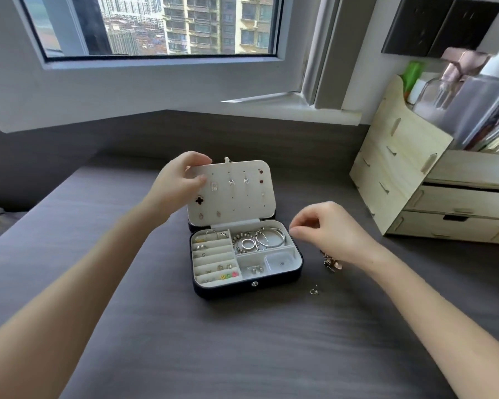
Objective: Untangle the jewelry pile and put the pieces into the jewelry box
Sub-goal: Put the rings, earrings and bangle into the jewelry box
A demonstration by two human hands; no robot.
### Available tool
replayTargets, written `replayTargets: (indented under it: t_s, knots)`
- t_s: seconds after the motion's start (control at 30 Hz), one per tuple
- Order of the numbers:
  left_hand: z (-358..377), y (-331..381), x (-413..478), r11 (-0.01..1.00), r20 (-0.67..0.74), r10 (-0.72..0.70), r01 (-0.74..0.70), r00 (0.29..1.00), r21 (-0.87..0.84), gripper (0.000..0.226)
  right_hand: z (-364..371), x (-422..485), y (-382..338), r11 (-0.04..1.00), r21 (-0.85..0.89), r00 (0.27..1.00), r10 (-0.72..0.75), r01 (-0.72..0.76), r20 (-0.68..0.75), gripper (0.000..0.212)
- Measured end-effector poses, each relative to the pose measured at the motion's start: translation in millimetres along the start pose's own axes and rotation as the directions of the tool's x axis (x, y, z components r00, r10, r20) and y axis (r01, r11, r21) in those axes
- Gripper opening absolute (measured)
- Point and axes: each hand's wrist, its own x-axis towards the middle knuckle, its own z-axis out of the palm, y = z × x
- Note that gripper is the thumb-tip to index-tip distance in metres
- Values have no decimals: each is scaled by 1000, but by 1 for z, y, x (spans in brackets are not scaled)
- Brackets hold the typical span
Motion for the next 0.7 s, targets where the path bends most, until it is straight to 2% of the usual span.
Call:
replayTargets:
  t_s: [0.07,0.13,0.2,0.27,0.53,0.7]
  knots:
    - [-1,-6,-3,995,36,-41,44,999,-86,29,2,-3,-28,970,244,995,-36,12,93,5]
    - [-2,-11,-4,984,58,-75,84,995,-154,29,14,0,-52,954,299,967,-61,-17,248,7]
    - [-3,-15,-5,969,65,-104,116,992,-220,27,30,8,-67,968,246,935,-46,-44,351,15]
    - [-3,-18,-4,957,67,-126,139,990,-254,25,43,19,-73,982,175,925,0,-72,380,21]
    - [4,-35,0,956,106,-185,204,977,-212,19,59,35,-85,991,43,897,94,-124,432,18]
    - [6,-47,-1,961,74,-241,248,968,-118,23,67,38,-87,996,10,909,75,-87,409,9]
